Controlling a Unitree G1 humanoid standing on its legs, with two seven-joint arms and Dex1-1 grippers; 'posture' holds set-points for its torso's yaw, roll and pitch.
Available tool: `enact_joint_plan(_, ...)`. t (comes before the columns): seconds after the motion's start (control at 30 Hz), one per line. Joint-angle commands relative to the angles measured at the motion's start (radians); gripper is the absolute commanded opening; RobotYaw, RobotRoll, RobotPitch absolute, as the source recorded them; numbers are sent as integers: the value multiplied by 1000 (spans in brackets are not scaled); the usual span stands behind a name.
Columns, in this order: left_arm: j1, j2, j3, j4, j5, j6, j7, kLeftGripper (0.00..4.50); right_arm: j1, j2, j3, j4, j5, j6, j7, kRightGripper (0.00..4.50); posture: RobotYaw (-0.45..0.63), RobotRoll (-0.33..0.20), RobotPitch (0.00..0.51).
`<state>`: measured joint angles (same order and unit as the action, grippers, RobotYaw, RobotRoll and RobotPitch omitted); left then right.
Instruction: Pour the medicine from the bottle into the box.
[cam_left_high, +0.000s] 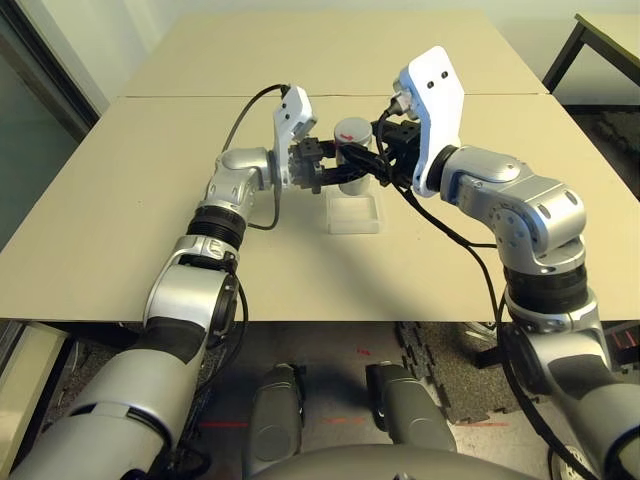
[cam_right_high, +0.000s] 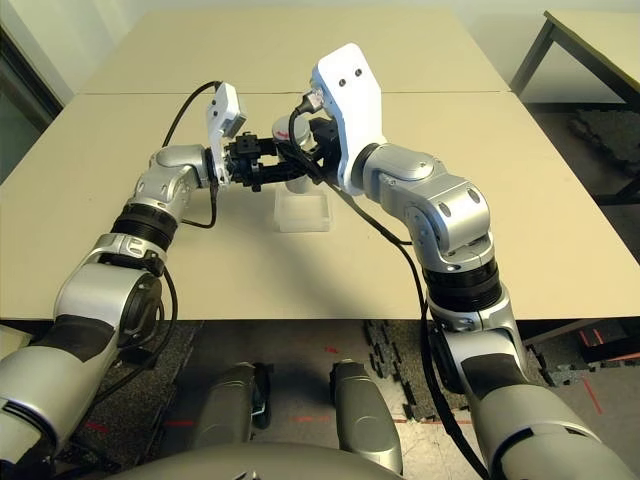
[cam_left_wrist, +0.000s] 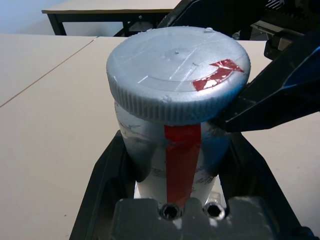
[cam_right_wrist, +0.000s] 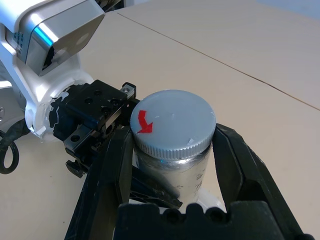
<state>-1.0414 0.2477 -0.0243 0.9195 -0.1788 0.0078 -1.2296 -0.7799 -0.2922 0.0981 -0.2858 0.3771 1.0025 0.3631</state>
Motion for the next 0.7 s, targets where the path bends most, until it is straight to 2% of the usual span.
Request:
enact_joint_plan(0.03, 11, -1, -21, -24, 8, 18, -24, 2425, -22, -19, -52, 18, 51, -49, 80, 2533, -233, 0, 102)
enact_joint_plan(0.17, 17, 2, -26, -57, 1, 37, -39, 2425, -47, -98, -87, 114, 94, -107, 230, 2533, -232, 0, 102)
enact_joint_plan(0.33, 40, 9, -32, -117, -6, 68, -46, 2425, -106, -192, -99, 316, 89, -224, 390, 2488, -220, 0, 101)
enact_joint_plan(0.57, 86, 21, -39, -208, -20, 115, -40, 2425, -167, -222, -87, 504, 66, -332, 512, 2355, -188, 0, 99)
enact_joint_plan(0.63, 98, 23, -41, -229, -22, 126, -38, 2425, -175, -220, -83, 537, 61, -353, 531, 2515, -185, 0, 99)
enact_joint_plan(0.67, 102, 24, -42, -238, -23, 131, -37, 2425, -177, -221, -81, 550, 59, -362, 540, 3073, -185, 0, 99)
enact_joint_plan(0.7, 105, 26, -43, -245, -24, 135, -36, 2425, -179, -220, -78, 559, 57, -368, 545, 3324, -183, 0, 99)
